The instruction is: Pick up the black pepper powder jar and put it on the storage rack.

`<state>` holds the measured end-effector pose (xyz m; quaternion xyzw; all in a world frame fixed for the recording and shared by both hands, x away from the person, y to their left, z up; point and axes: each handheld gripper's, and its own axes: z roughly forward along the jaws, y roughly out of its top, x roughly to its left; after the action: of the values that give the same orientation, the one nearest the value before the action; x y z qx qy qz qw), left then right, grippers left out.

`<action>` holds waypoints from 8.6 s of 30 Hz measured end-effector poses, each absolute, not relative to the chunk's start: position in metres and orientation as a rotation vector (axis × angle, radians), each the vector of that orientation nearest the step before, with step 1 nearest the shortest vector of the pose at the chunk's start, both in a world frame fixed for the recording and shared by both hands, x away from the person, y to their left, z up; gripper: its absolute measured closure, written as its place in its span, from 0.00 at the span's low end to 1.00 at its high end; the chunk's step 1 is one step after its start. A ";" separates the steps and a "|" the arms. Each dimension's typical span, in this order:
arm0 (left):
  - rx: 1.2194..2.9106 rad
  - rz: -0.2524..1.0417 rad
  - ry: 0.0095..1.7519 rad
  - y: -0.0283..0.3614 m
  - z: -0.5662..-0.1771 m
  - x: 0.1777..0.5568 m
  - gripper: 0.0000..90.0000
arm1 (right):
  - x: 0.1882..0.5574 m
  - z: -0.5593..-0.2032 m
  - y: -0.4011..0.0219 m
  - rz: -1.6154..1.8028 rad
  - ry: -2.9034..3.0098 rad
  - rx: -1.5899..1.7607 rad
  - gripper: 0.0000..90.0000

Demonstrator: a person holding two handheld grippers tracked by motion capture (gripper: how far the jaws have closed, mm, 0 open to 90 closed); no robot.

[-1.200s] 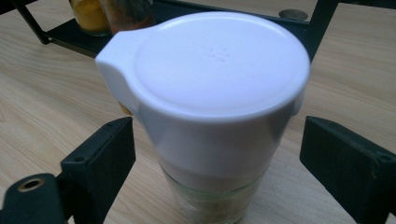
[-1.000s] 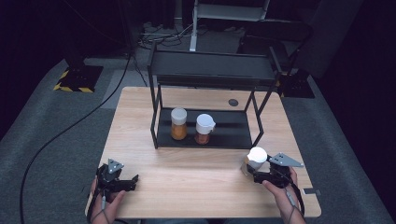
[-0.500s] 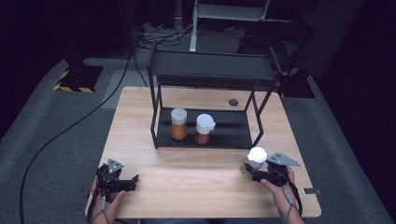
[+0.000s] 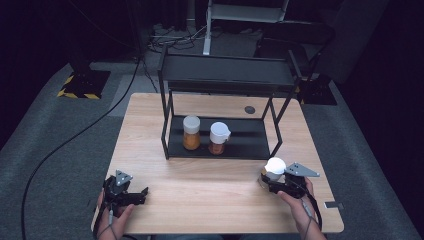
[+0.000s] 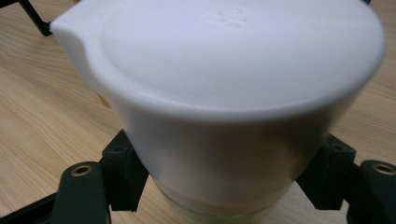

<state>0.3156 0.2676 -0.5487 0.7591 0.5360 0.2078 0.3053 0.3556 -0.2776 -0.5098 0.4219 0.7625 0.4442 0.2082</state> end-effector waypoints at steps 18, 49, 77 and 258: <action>2.010 0.550 1.419 0.268 -0.549 0.316 0.00 | 0.356 -0.502 -0.273 1.198 2.124 1.137 0.34; 2.011 0.550 1.419 0.268 -0.549 0.316 0.00 | 0.371 -0.456 -0.257 1.166 2.155 1.024 0.34; 2.015 0.548 1.420 0.268 -0.549 0.315 0.00 | 0.403 -0.427 -0.238 1.151 2.175 0.979 0.34; 2.017 0.550 1.412 0.268 -0.549 0.314 0.00 | 0.368 -0.444 -0.279 1.256 2.168 1.095 0.10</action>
<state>0.3136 0.2677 -0.5486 0.7615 0.5331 0.2076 0.3045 0.3677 -0.2790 -0.4435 0.3920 0.7765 0.4499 0.2023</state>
